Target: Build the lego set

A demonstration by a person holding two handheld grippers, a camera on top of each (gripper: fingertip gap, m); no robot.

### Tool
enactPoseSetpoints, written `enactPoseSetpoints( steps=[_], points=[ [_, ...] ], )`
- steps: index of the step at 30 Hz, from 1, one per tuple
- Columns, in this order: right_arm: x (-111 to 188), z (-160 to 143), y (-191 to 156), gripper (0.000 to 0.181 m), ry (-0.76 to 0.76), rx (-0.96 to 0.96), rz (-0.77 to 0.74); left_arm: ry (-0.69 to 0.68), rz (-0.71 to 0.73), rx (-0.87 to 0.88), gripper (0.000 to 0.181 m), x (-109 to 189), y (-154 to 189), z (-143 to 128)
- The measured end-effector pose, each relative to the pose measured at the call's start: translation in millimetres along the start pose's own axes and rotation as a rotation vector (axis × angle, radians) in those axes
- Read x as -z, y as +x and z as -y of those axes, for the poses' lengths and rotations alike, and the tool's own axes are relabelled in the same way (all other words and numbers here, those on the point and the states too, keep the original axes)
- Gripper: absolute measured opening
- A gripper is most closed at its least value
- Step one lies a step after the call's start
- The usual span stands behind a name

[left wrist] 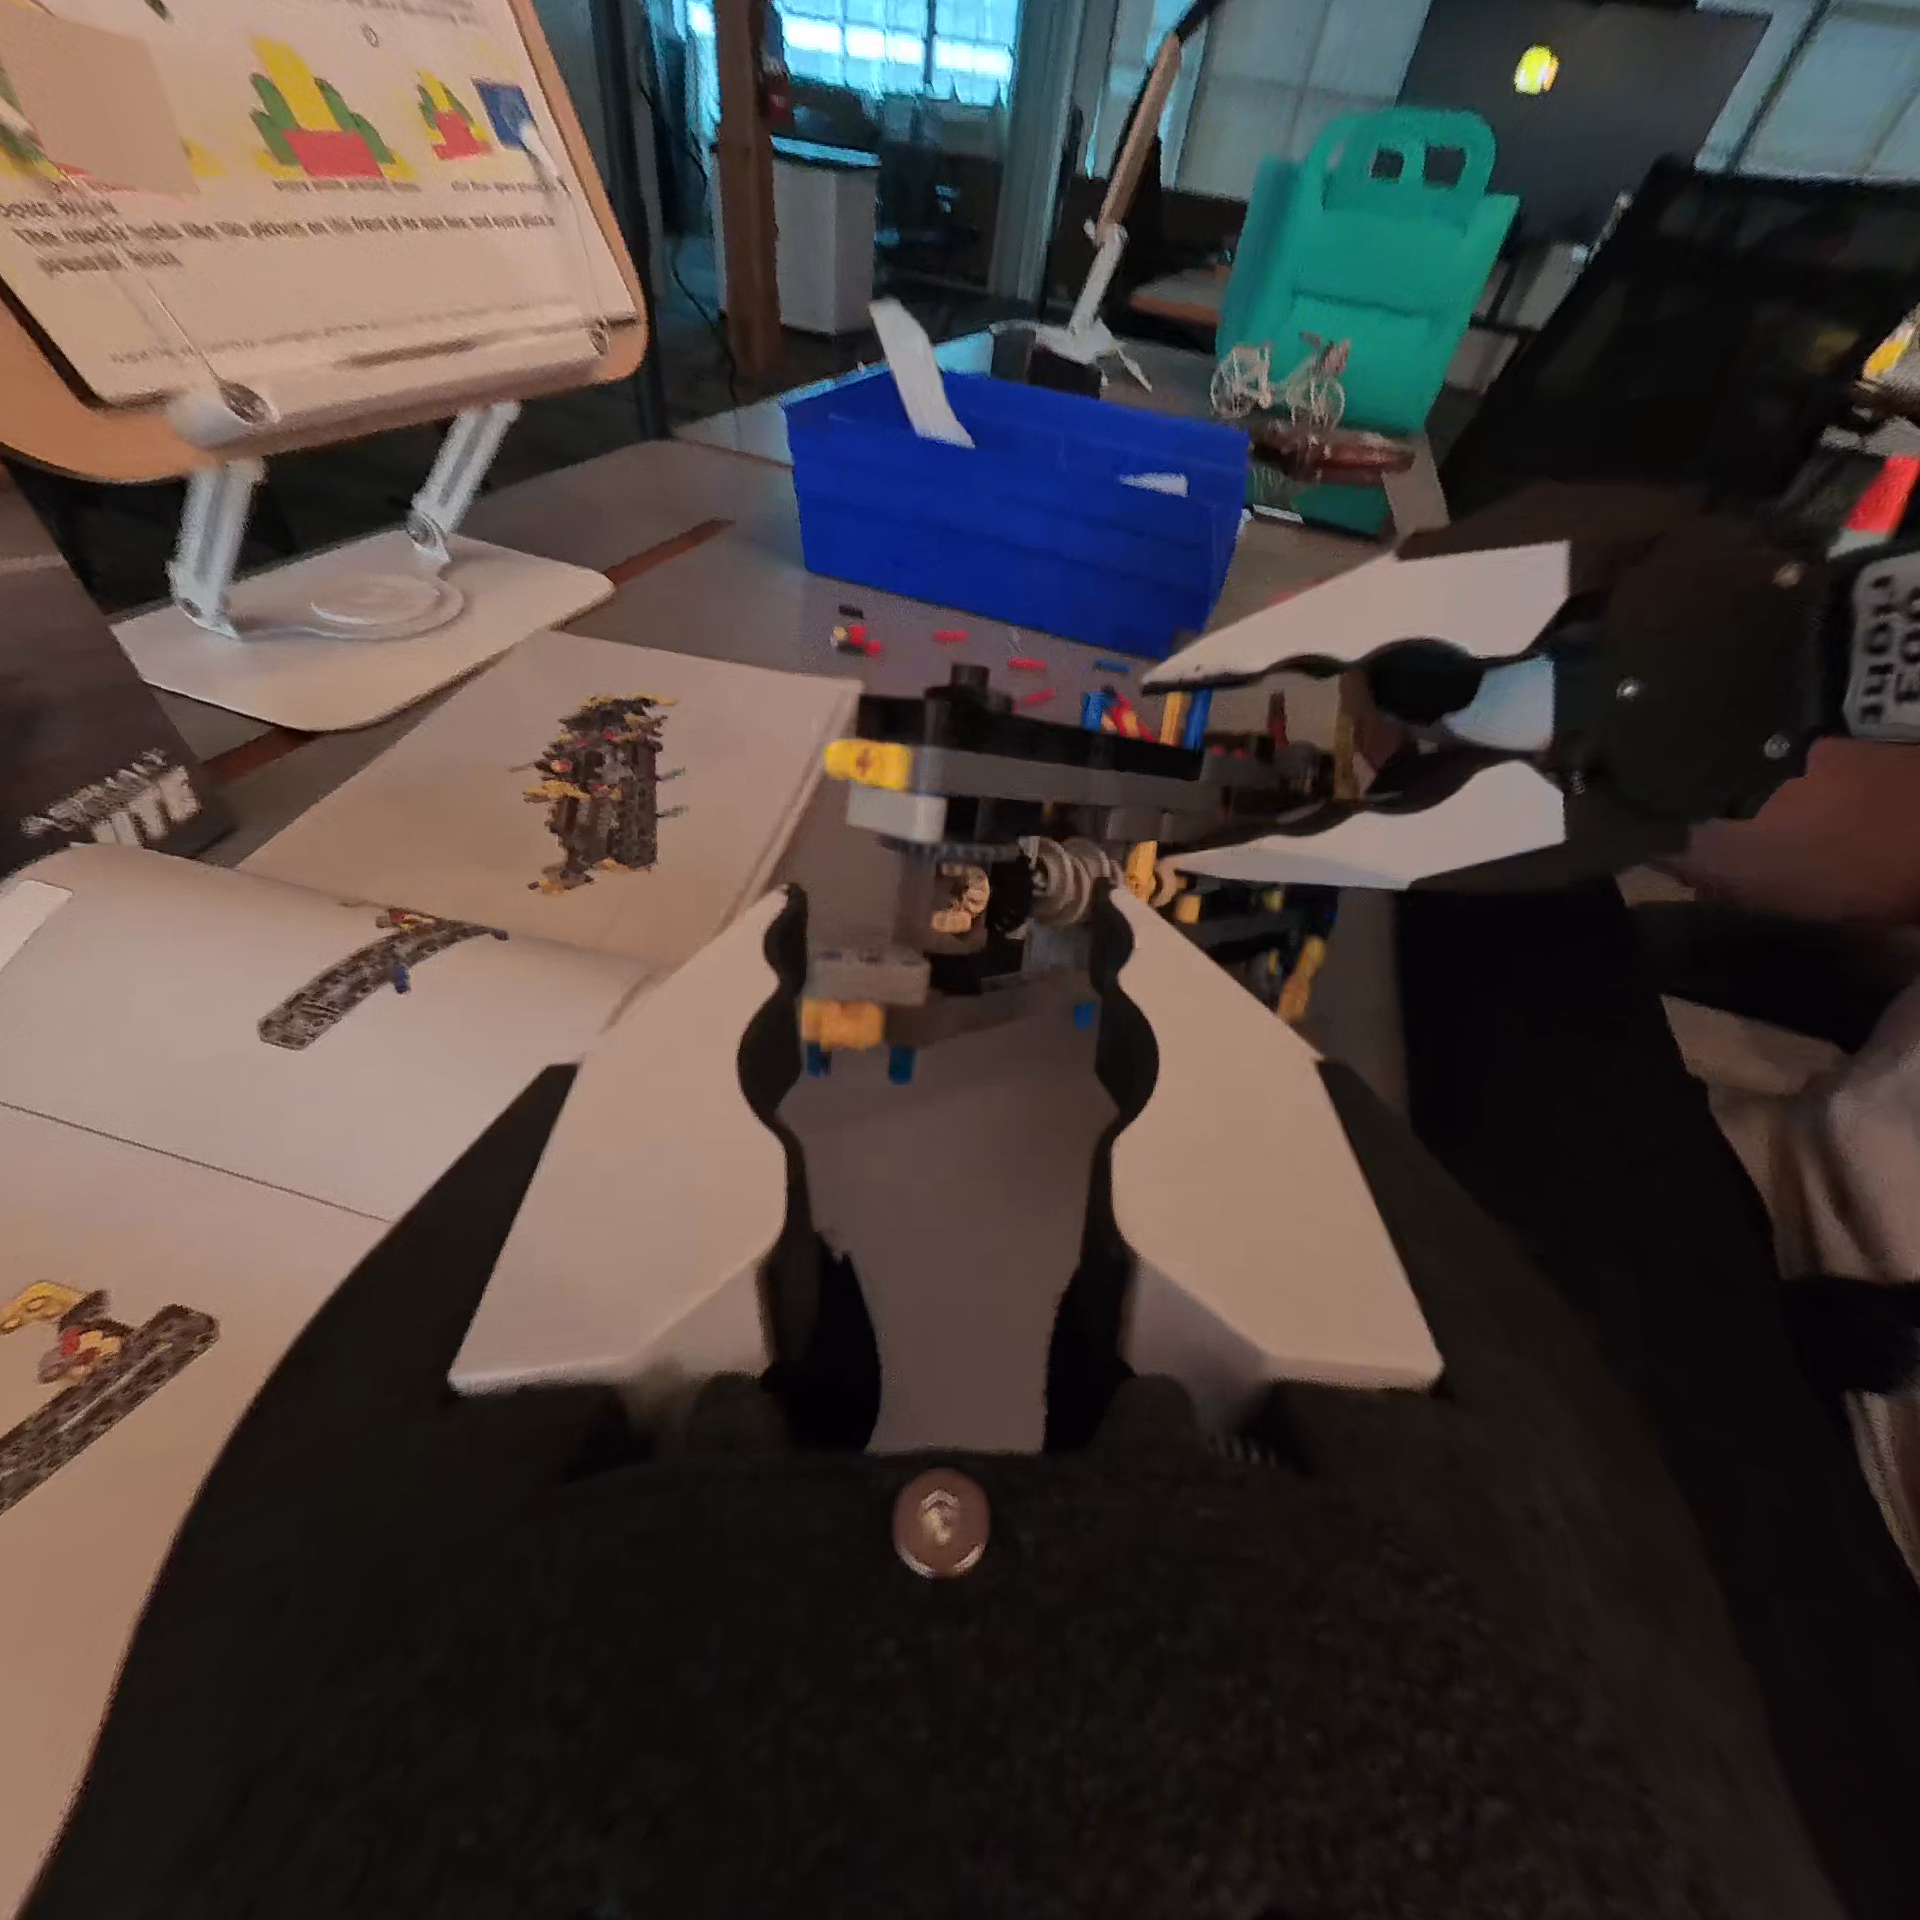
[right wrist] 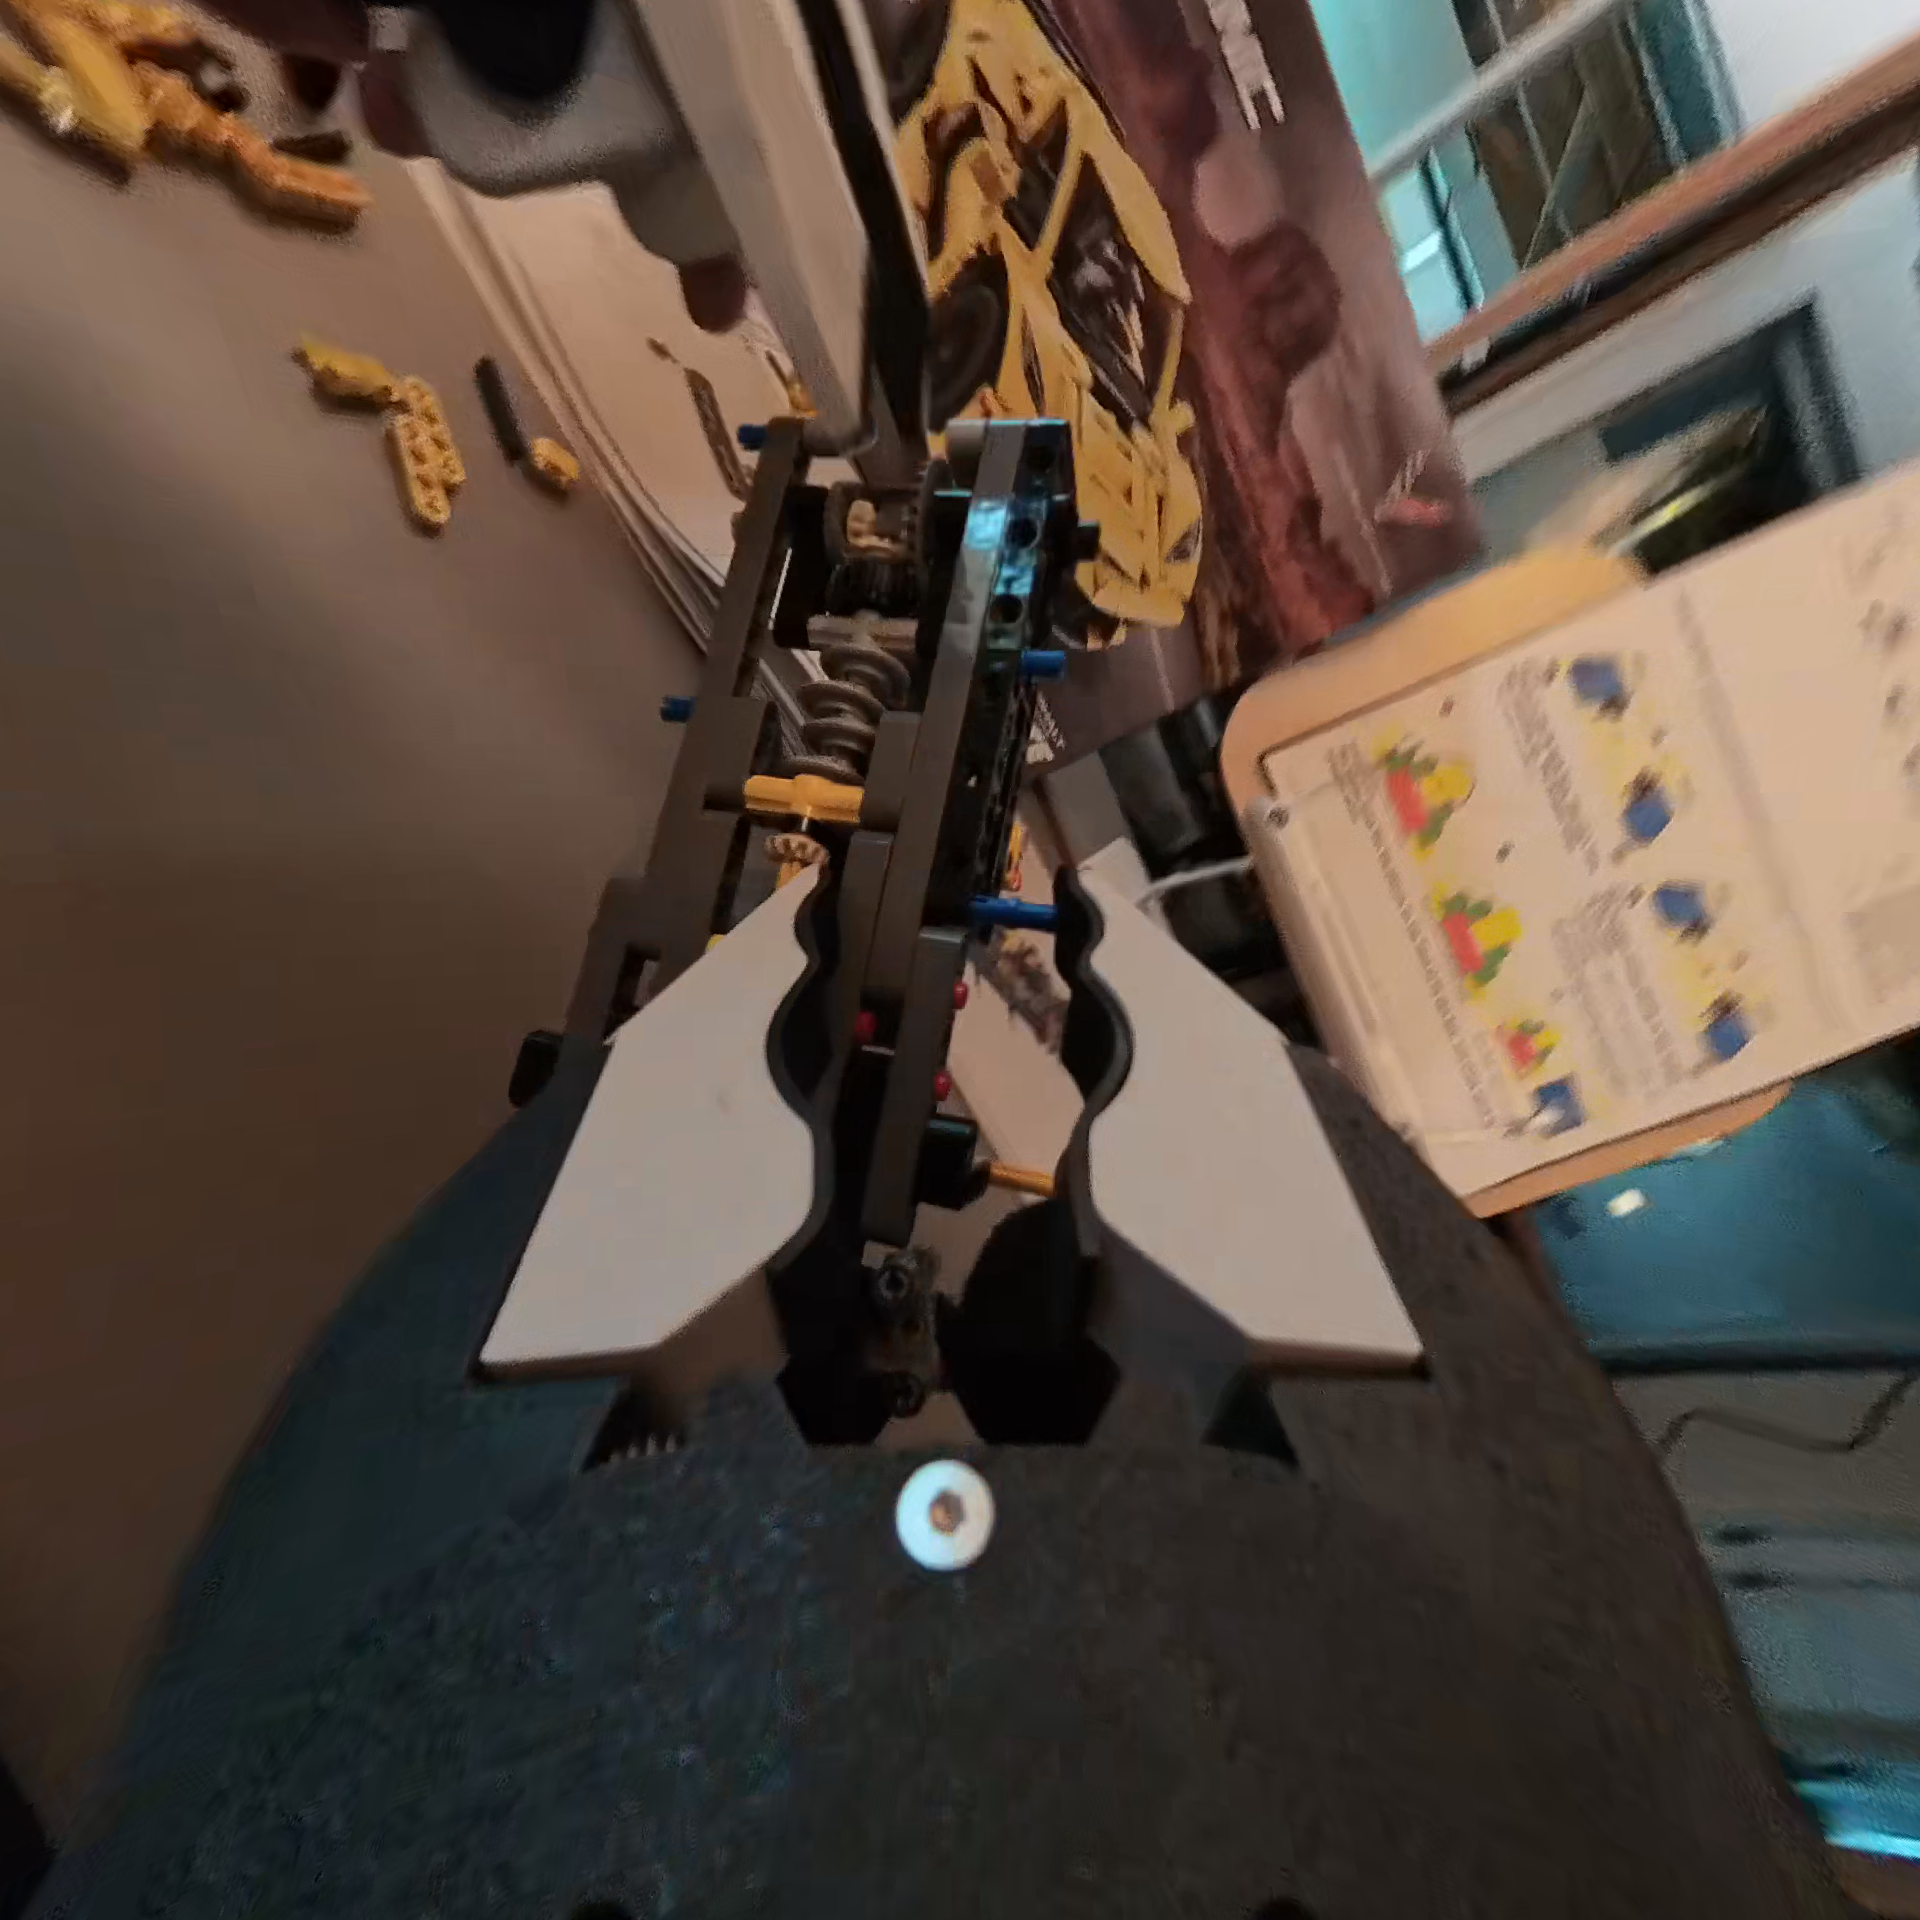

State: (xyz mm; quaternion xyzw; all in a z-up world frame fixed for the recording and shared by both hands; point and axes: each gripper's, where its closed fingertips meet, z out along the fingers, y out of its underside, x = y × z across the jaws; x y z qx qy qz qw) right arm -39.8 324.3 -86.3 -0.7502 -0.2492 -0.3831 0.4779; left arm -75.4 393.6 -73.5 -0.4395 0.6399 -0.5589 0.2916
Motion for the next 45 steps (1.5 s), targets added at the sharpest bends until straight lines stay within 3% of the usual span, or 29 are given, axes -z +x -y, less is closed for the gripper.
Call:
enactPoseSetpoints(
  steps=[4, 10, 15, 16, 21, 23, 25, 28, 32, 35, 37, 42, 44, 45],
  points=[
    [1.4, 16.8, -17.7, 0.041, 0.051, 0.273, 0.028, -0.046, -0.05, -0.06, 0.061, 3.3, 6.0, -6.1],
    [1.9, 20.3, -27.9, 0.042, 0.118, 0.477, 0.032, -0.076, -0.186, -0.093, 0.054, 10.5, 21.6, -22.5],
    [5.5, 20.2, -31.8, 0.041, 0.149, 0.542, 0.023, -0.136, -0.217, -0.143, 0.043, 7.4, 30.1, -35.5],
    [5.8, 18.7, -31.8, 0.041, 0.146, 0.55, 0.023, -0.159, -0.221, -0.169, 0.032, 7.1, 32.5, -39.8],
    [7.9, 11.2, -25.3, 0.042, 0.116, 0.534, -0.027, -0.144, -0.193, -0.297, 0.027, 3.6, 46.1, -36.8],
    [15.2, 11.8, -26.5, 0.042, 0.118, 0.44, 0.0, -0.128, -0.153, -0.372, 0.027, 2.5, 50.9, -33.4],
    [25.7, 9.6, -31.8, 0.055, 0.078, 0.291, 0.09, -0.118, -0.099, -0.473, 0.027, 1.7, 56.2, -32.6],
    [47.4, 3.7, -33.5, 0.055, 0.042, 0.069, 0.171, -0.115, -0.007, -0.572, 0.027, 0.1, 60.5, -32.9],
    [62.4, -32.4, -19.6, 0.05, -0.022, -0.405, 0.276, -0.122, 0.142, -0.786, 0.027, -6.3, 65.2, -39.3],
    [58.8, -53.2, -1.4, 0.049, -0.042, -0.783, 0.357, -0.171, 0.241, -1.004, 0.027, -14.8, 68.9, -51.5],
    [48.2, -62.0, 6.4, 0.044, -0.052, -0.934, 0.397, -0.192, 0.269, -1.083, 0.027, -20.0, 70.3, -58.1],
    [21.4, -71.6, -18.8, 0.029, -0.13, -0.916, 0.507, -0.232, 0.302, -1.151, 0.027, -24.7, 67.7, -65.8],
    [14.6, -76.5, -21.5, 0.009, -0.159, -0.865, 0.462, -0.25, 0.304, -1.168, 0.027, -25.6, 66.5, -70.3],
    [13.2, -76.9, -21.5, 0.009, -0.167, -0.842, 0.449, -0.253, 0.291, -1.164, 0.027, -26.2, 67.4, -73.2]
  ],
)
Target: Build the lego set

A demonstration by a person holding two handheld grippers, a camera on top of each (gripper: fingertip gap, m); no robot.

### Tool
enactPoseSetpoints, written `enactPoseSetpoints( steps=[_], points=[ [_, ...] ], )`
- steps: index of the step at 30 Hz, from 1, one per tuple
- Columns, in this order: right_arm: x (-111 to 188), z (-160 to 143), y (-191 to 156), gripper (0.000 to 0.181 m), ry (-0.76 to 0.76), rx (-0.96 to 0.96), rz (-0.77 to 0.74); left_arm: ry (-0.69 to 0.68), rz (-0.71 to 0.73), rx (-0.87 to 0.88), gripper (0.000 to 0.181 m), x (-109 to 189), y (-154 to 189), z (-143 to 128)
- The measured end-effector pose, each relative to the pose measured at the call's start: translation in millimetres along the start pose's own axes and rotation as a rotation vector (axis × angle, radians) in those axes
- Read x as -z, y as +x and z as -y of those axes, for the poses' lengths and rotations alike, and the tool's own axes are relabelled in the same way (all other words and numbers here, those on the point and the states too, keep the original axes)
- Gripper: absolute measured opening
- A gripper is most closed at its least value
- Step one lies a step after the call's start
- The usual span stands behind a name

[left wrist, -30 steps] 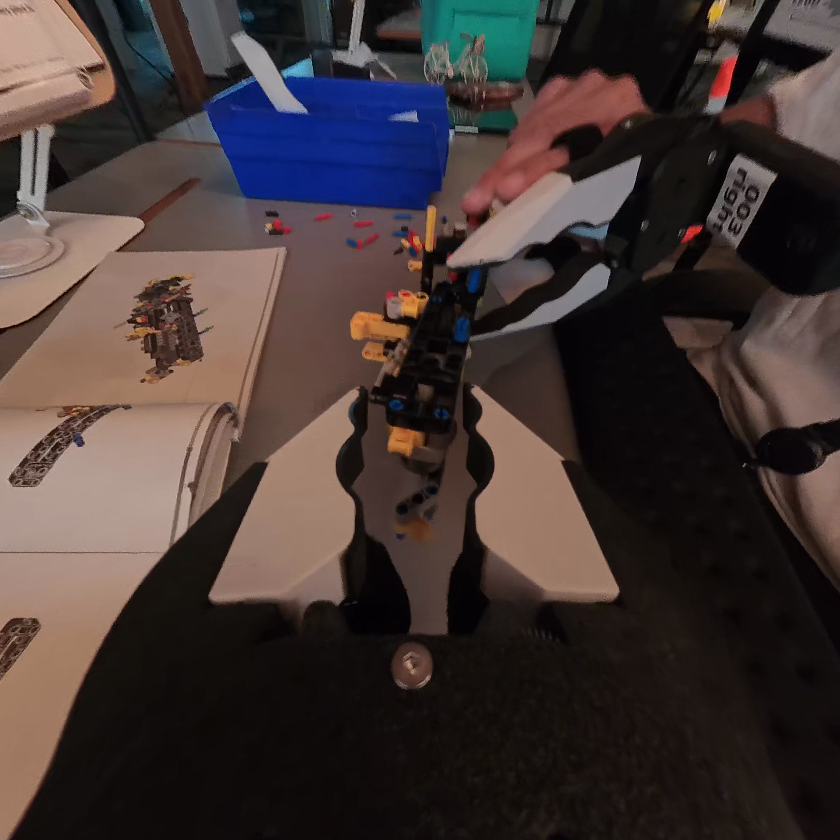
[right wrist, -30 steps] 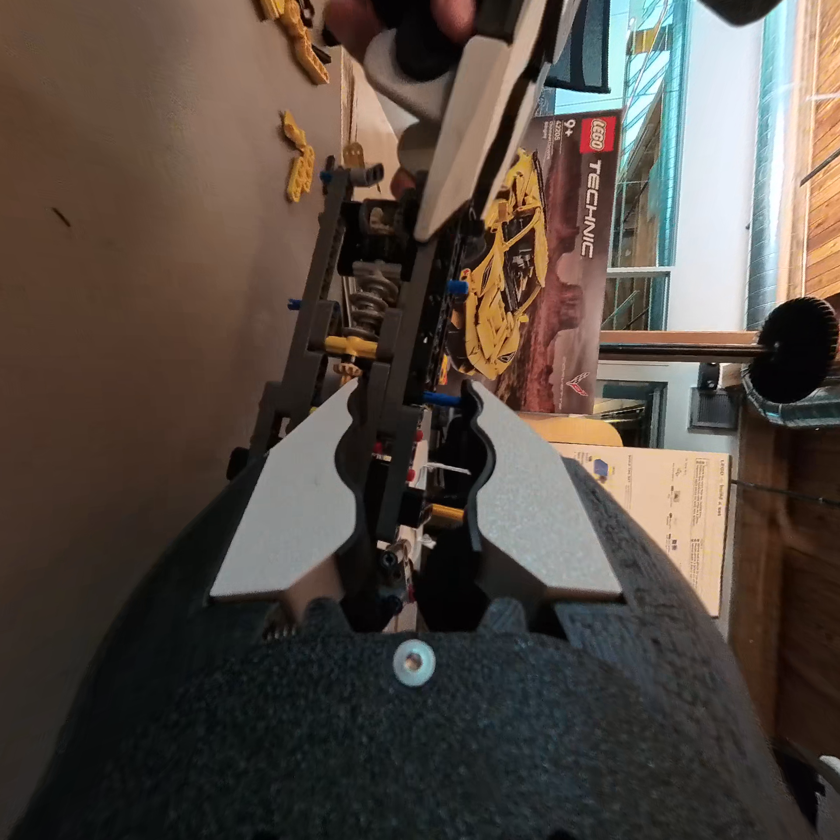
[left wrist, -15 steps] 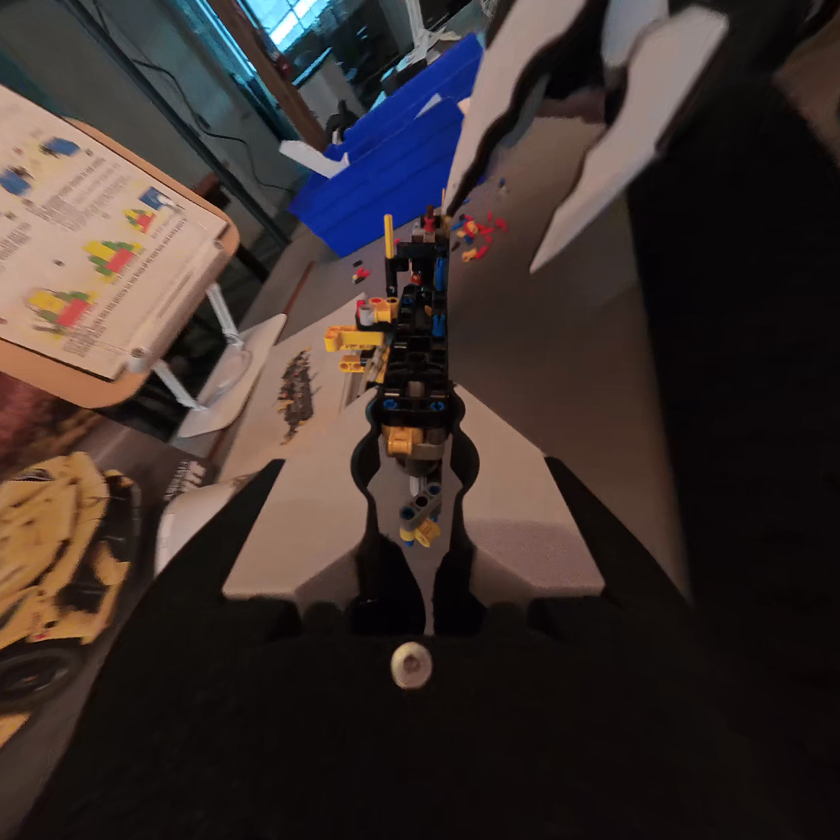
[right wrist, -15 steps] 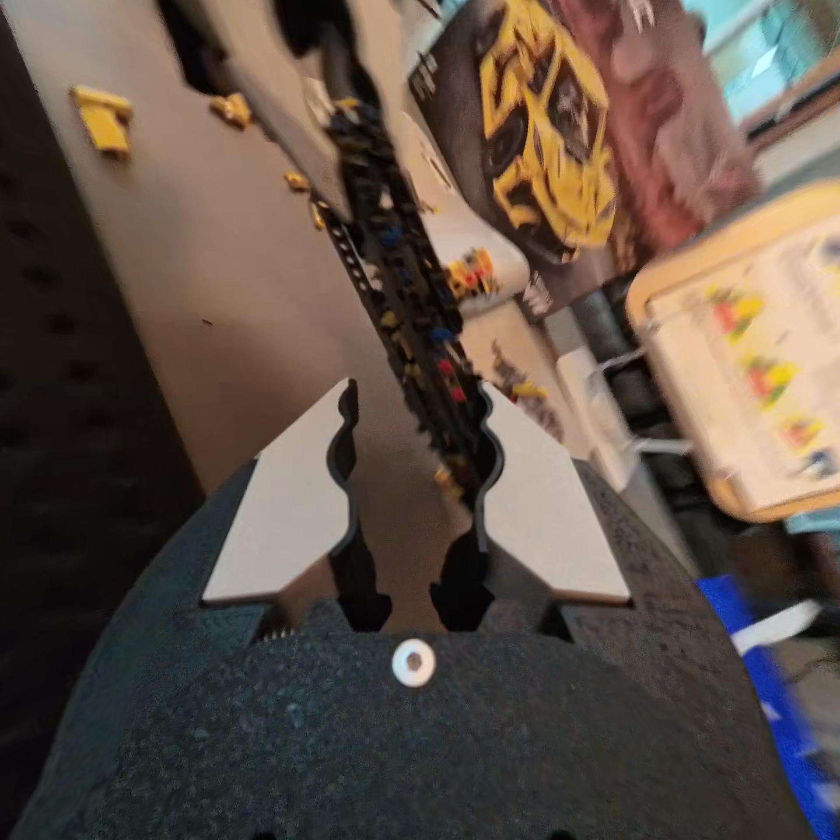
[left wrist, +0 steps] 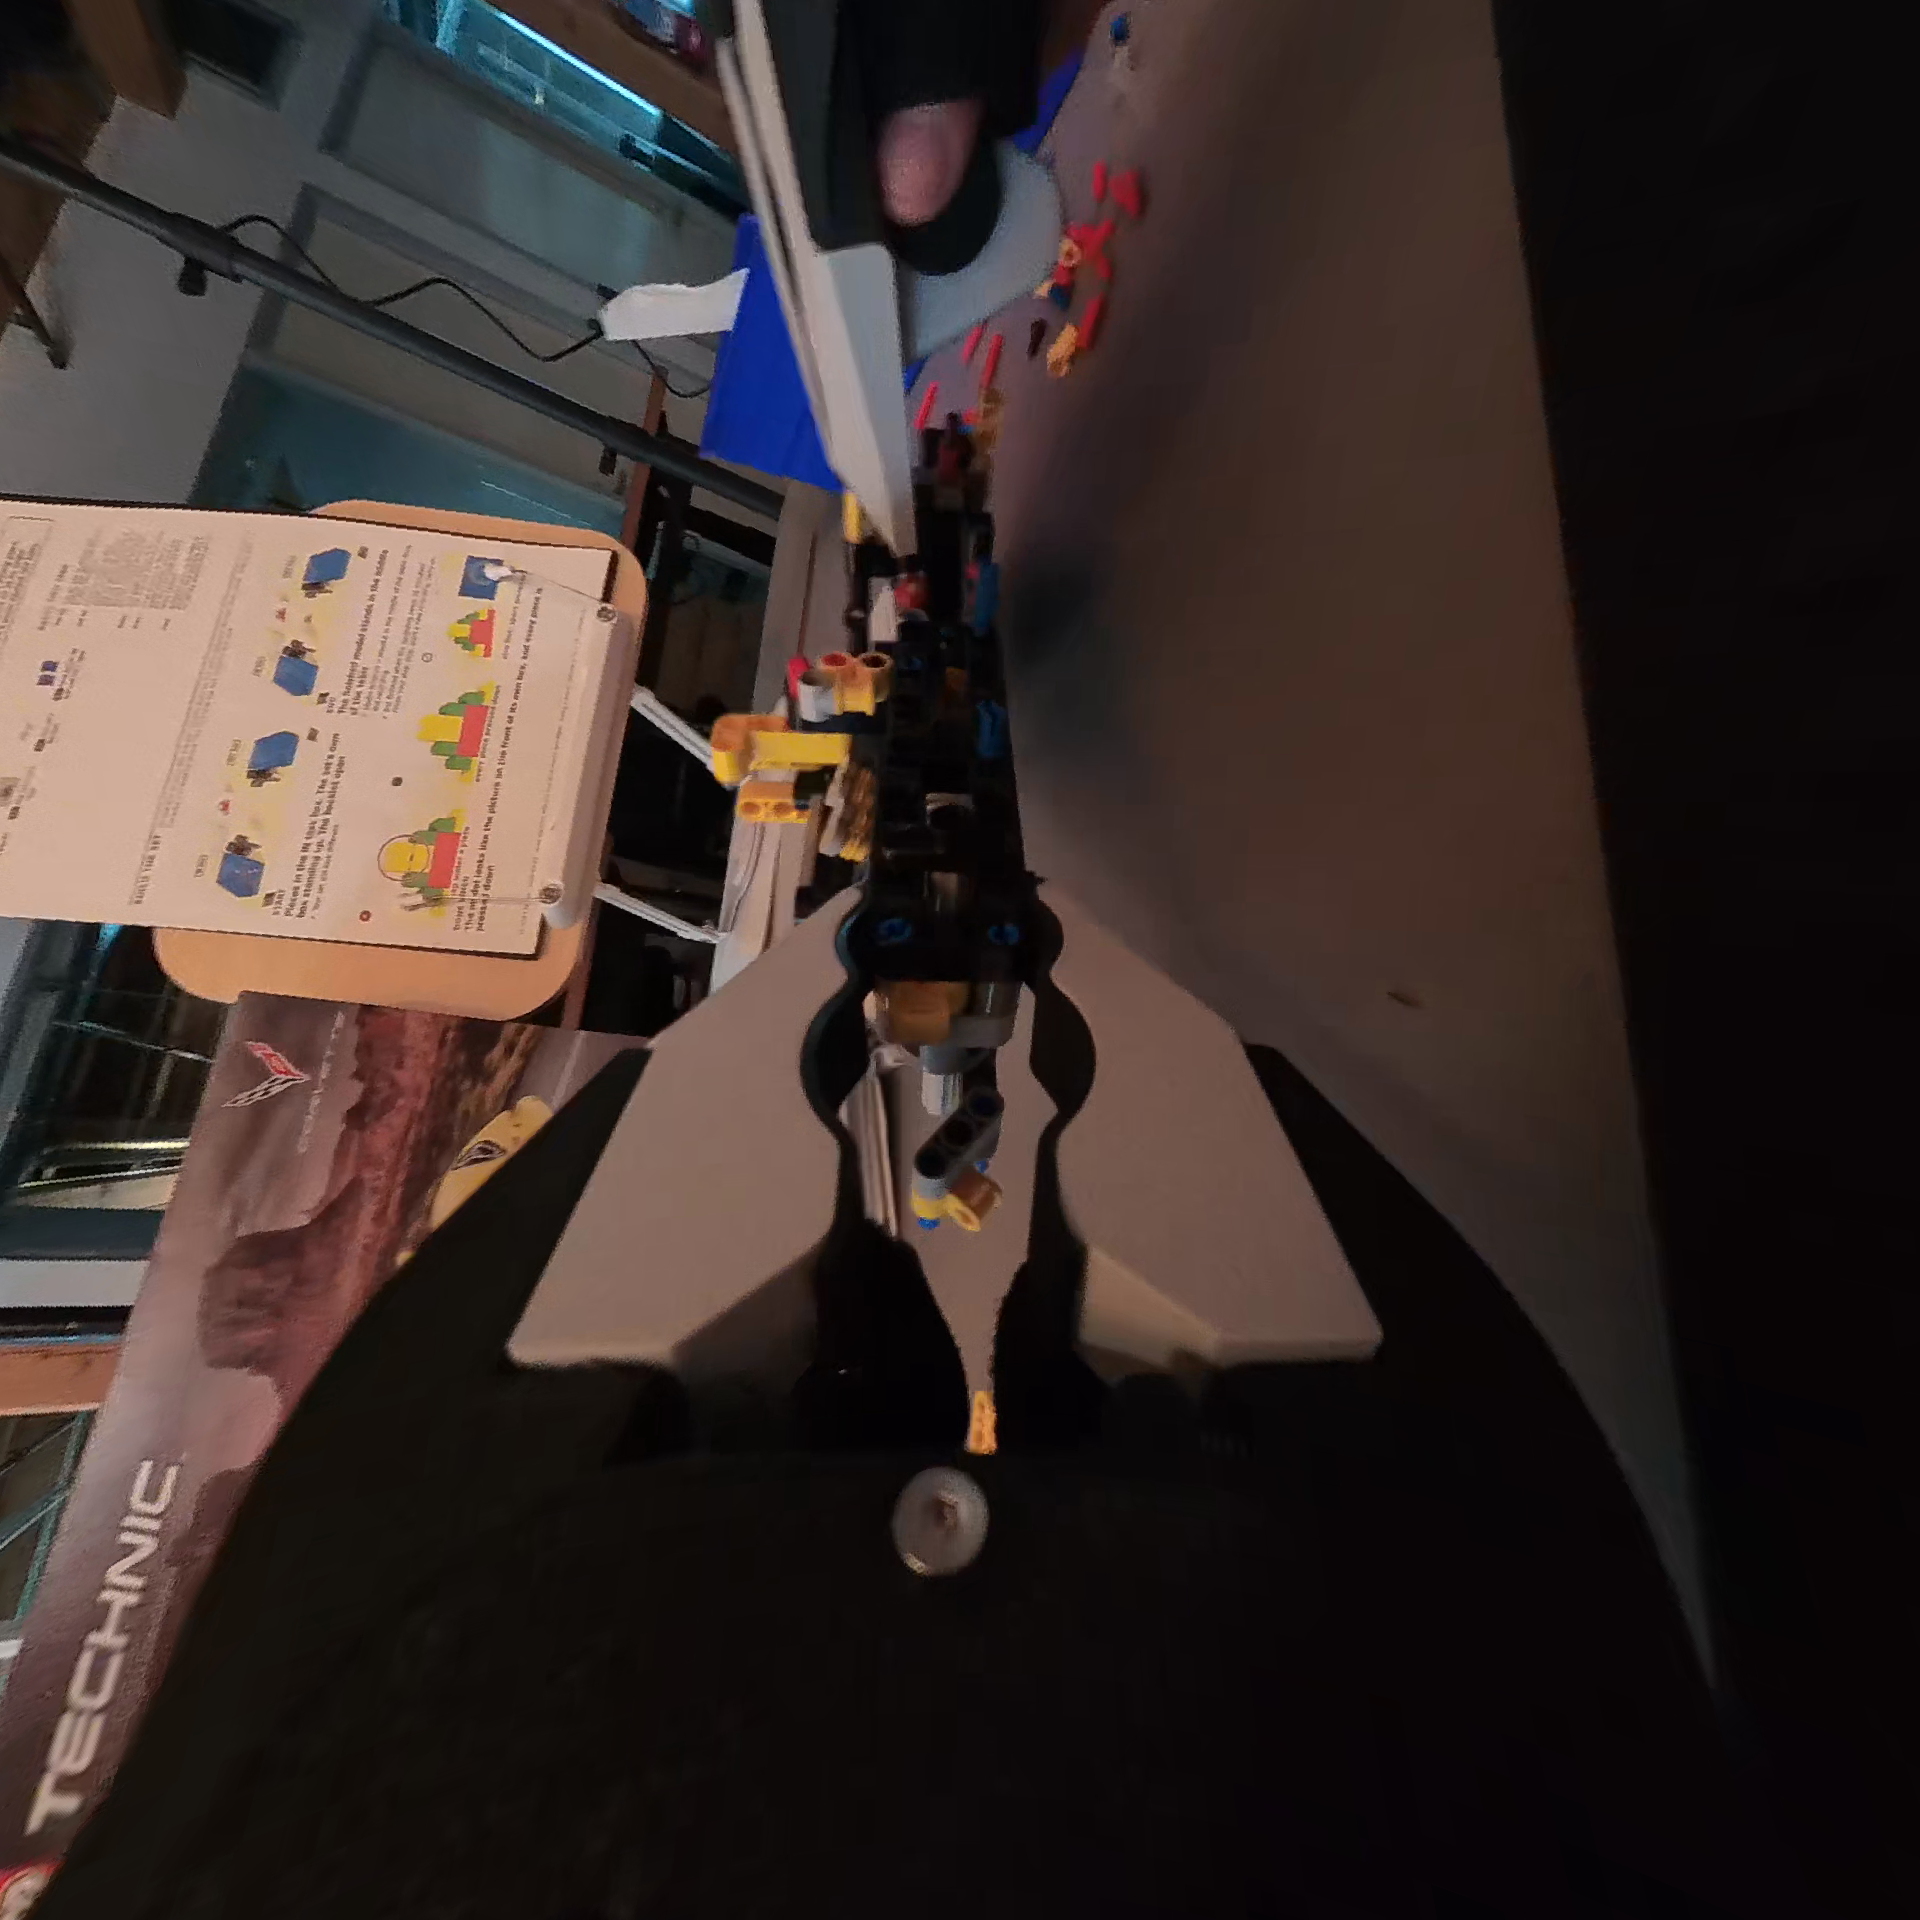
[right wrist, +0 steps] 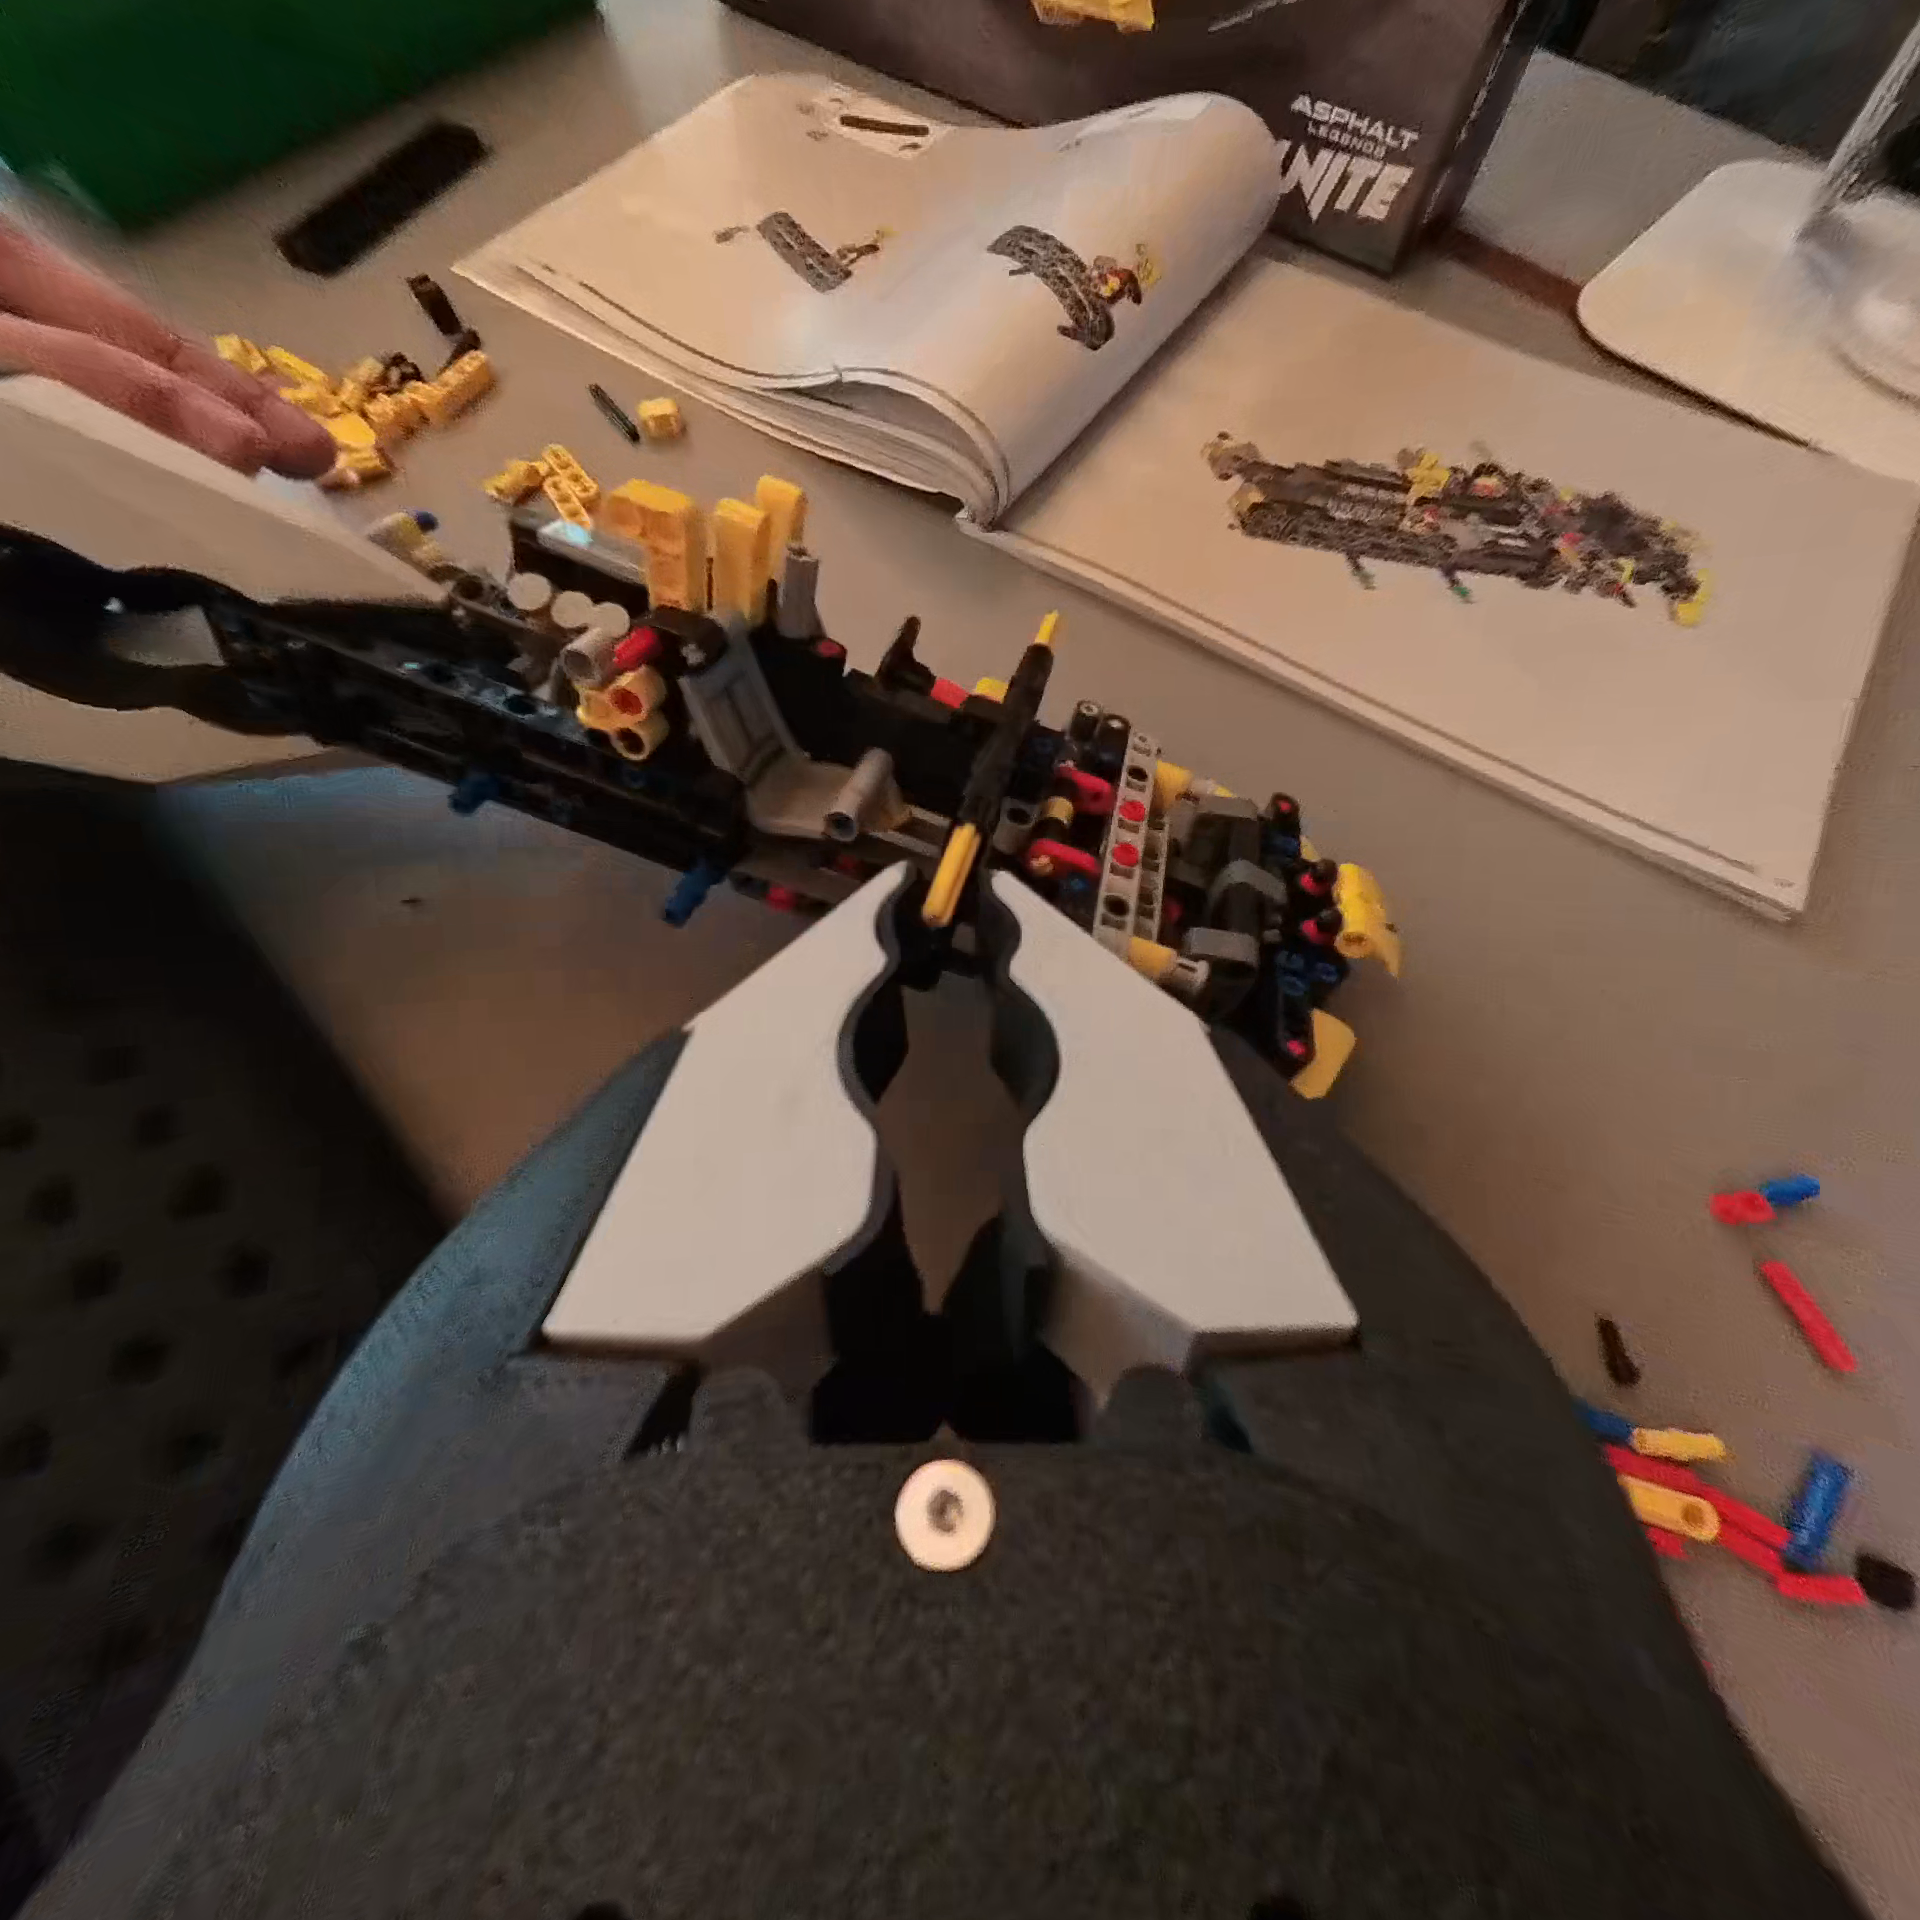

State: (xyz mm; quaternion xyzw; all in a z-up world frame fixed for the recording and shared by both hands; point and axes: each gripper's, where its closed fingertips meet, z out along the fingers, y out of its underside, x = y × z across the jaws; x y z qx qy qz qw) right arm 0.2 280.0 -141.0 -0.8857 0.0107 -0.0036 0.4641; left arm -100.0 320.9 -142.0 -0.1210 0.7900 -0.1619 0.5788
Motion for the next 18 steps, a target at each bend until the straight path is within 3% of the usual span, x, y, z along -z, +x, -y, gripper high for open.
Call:
enactPoseSetpoints(
  steps=[4, 8, 13, 18],
  points=[
    [-5.1, 4.2, 1.6, 0.008, 0.009, 0.004, -0.043, -0.011, -0.06, 0.062, 0.028, -1.5, 10.7, -6.3],
    [-16.1, 5.7, 3.8, 0.008, 0.023, 0.002, -0.095, -0.105, -0.141, 0.135, 0.033, -6.4, 27.7, -23.6],
    [-27.2, 9.9, 12.3, 0.007, 0.024, 0.017, -0.135, -0.143, -0.121, 0.212, 0.038, -8.4, 24.7, -29.6],
    [-29.1, 5.5, 16.6, 0.007, -0.005, 0.018, -0.161, -0.07, -0.16, 0.349, 0.037, -1.9, 22.5, -16.4]
  ],
)
